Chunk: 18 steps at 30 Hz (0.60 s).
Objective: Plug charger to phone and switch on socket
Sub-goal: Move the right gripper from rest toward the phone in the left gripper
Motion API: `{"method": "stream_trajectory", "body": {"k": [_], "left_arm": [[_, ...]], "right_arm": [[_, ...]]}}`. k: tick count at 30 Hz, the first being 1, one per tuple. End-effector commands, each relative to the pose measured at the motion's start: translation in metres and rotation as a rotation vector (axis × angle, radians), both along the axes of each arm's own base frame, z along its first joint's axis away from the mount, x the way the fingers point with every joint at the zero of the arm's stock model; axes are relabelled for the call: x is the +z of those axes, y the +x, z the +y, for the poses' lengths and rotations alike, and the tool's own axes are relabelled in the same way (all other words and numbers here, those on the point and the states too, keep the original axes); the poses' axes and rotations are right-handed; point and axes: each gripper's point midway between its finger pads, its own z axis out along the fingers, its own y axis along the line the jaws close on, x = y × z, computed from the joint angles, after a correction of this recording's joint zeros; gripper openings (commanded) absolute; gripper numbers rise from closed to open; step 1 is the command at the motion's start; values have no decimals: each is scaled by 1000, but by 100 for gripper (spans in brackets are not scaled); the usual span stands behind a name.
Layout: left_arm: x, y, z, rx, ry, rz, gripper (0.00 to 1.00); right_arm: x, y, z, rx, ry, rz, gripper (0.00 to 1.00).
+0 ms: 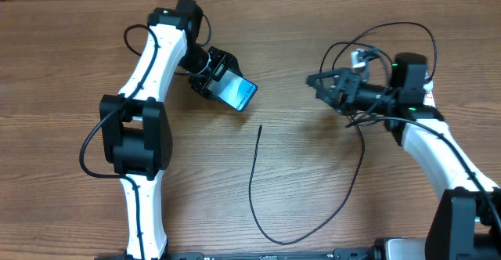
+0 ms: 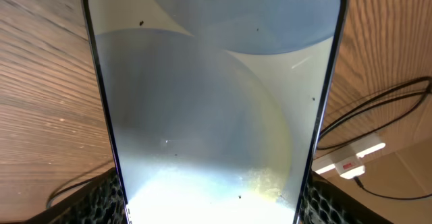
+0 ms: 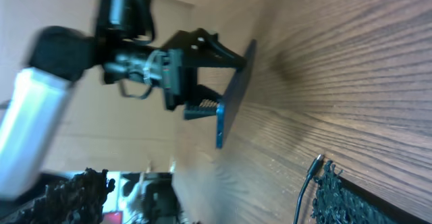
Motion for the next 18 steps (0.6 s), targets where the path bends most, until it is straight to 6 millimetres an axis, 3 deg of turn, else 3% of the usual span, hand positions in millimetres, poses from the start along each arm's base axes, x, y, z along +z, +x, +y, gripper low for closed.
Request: {"method": "stream_trajectory", "body": {"k": [1,8,13,18], "left_arm": [[28,4,-8,34,-12,-42,4],[28,-2,-23,112,-3,31,4],[30,-5,-38,122,-12,44,4],[30,-10,-53,128,-12,57,4]], "right_arm": [[-11,15,10,-93,-103,15,100],[-34,14,28,-210,-200,133,100],[-31,11,43,-196,-193,124,100],[-30,10,45,-193,-179,134,100]]}}
